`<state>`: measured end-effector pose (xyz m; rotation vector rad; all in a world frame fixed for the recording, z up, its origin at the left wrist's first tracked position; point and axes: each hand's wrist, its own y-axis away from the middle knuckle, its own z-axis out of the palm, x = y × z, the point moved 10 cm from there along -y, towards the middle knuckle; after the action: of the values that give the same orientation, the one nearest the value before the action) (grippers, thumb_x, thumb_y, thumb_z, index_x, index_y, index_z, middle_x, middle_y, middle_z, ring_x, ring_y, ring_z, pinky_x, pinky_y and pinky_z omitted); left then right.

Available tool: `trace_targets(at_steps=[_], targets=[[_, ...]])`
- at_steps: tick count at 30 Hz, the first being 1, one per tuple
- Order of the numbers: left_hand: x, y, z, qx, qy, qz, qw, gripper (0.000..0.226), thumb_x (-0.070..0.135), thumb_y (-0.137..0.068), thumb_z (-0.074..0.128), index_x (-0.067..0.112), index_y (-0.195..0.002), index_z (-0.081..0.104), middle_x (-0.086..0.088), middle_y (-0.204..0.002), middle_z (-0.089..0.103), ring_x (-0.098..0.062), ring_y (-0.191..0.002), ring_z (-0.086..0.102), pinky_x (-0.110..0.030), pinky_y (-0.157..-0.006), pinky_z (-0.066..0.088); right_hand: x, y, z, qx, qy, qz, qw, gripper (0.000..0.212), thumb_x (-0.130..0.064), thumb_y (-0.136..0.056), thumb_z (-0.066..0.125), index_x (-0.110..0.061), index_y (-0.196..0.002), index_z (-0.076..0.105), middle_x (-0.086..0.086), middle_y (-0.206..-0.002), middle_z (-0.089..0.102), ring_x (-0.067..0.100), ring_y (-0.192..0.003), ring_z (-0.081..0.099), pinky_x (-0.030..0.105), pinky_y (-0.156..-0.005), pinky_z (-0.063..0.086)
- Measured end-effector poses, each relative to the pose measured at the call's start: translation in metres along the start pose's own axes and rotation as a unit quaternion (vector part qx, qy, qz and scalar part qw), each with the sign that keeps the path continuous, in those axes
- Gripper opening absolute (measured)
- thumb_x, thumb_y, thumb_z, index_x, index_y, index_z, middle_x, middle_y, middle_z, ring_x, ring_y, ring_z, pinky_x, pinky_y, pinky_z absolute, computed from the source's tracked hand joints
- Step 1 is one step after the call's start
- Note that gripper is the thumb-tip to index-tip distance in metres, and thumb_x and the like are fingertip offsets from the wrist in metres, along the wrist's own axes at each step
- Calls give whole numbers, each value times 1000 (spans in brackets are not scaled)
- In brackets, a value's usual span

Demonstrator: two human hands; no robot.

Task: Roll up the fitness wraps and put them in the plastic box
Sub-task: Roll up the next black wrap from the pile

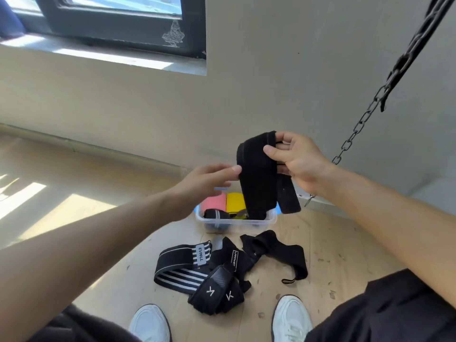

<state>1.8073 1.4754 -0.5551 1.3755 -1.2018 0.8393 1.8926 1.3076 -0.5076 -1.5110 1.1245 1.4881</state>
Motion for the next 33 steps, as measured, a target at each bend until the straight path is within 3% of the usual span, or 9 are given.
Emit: trace_targets(at_steps=[5, 10, 14, 17, 21, 23, 26, 28, 33], targets=[[7, -9, 3, 26, 119, -27, 992, 49, 50, -99, 57, 13, -128, 69, -2, -120, 74, -19, -114, 68, -38, -110, 47, 11, 7, 24, -93, 25, 29, 995, 28, -4, -97, 62, -14, -123, 65, 13, -111, 75, 20, -98, 74, 29, -74, 58], [-2, -10, -17, 63, 260, -75, 961, 36, 36, -100, 63, 9, -123, 68, -4, -109, 74, -18, -108, 71, -32, -99, 55, 34, 23, 45, -195, 74, 59, 976, 44, -3, -99, 59, -22, -138, 58, 11, -120, 73, 27, -113, 70, 43, -95, 57], [-15, -11, -27, 102, 216, -76, 968, 24, 26, -99, 66, 8, -113, 71, -3, -100, 74, -18, -92, 70, -29, -86, 56, 56, 37, 67, -255, 93, 78, 959, 40, -3, -101, 56, -18, -137, 60, 12, -125, 71, 26, -115, 68, 40, -100, 55], [-20, -10, -36, 108, 172, -75, 976, 27, 19, -99, 66, 6, -122, 70, -12, -116, 75, -25, -104, 72, -33, -85, 57, 68, 43, 75, -281, 105, 109, 948, 30, -13, -103, 56, -18, -131, 65, 8, -123, 72, 23, -113, 69, 34, -96, 54], [-10, -3, -39, 3, 71, -38, 997, 28, 12, -96, 62, 17, -122, 72, -12, -120, 74, -25, -109, 70, -36, -91, 53, 90, 28, 40, -100, 63, 188, 975, 19, -20, -97, 65, -9, -112, 64, 18, -121, 69, 34, -108, 69, 44, -94, 58], [-5, 3, -39, -55, 27, -16, 998, 28, 13, -89, 65, 17, -115, 74, -14, -117, 74, -26, -104, 69, -37, -91, 51, 82, 18, 26, -43, 126, 131, 982, 31, -22, -91, 73, -12, -116, 59, 12, -122, 63, 29, -108, 65, 41, -91, 57], [1, 8, -36, -122, -42, 12, 992, 33, 14, -85, 64, 7, -116, 72, -22, -117, 72, -27, -102, 69, -40, -93, 50, 59, 12, 50, -143, 207, 31, 967, 56, -27, -77, 77, -29, -130, 59, -2, -130, 58, 18, -121, 53, 28, -96, 44], [6, 10, -37, -141, -77, 23, 987, 33, 13, -84, 64, 6, -115, 73, -22, -116, 72, -26, -100, 69, -37, -92, 51, 56, 19, 72, -238, 189, 36, 952, 52, -25, -75, 68, -26, -127, 64, -3, -131, 63, 11, -122, 55, 21, -99, 44], [8, 13, -53, -151, -137, 25, 979, 28, 10, -80, 65, 0, -105, 73, -22, -103, 73, -25, -92, 68, -33, -87, 51, 69, 28, 85, -325, 200, 67, 922, 40, -24, -86, 74, 5, -112, 62, 19, -111, 69, 28, -101, 66, 52, -102, 48]])
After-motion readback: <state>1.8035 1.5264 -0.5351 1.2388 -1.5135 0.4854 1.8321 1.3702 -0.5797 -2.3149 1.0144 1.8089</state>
